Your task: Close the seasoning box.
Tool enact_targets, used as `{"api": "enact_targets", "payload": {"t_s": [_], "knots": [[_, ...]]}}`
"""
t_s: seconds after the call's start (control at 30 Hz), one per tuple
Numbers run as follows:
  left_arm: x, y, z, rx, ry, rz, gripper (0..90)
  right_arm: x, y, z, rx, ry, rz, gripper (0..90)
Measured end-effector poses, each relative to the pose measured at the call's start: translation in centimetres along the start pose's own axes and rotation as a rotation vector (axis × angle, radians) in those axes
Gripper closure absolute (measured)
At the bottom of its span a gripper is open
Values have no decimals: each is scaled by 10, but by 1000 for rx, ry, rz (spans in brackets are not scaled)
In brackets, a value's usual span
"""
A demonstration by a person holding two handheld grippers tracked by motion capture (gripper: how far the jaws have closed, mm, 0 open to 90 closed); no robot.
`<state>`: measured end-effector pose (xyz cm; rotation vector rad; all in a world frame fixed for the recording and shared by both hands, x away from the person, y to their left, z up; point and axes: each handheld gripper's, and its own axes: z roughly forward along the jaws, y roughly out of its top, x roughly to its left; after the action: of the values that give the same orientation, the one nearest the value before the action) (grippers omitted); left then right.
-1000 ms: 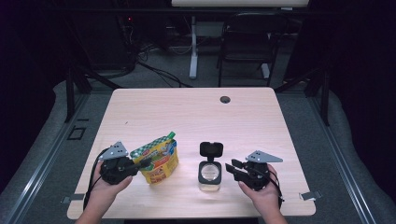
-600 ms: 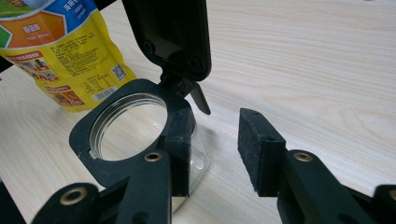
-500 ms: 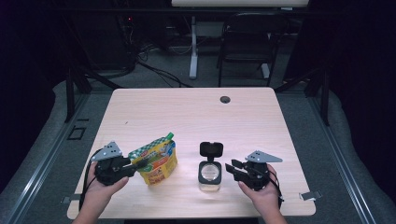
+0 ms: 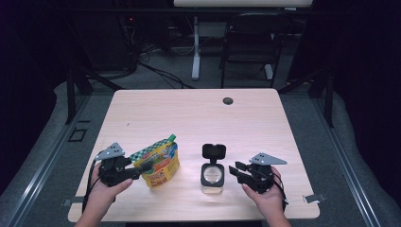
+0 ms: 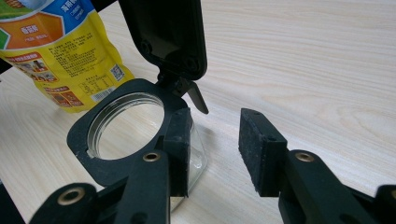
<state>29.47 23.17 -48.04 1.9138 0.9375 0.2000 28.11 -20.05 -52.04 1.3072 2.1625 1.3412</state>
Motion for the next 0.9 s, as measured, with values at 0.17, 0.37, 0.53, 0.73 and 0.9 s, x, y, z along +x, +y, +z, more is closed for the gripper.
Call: {"api": "enact_targets", "payload": {"t_s": [0.17,0.37,0.53,0.73,0.9], "knots": [[2,1,2,-3,11,-35,505,0,0,1,8,4,-3,642],[5,0,7,-4,-4,-67,483,0,0,1,-1,4,2,641],[7,-1,12,9,-10,-76,462,-1,0,1,3,3,1,641],[9,-5,18,24,-17,-92,430,-1,0,1,5,5,2,638],[9,-9,21,39,-19,-91,418,-1,-1,2,9,8,-1,636]]}}
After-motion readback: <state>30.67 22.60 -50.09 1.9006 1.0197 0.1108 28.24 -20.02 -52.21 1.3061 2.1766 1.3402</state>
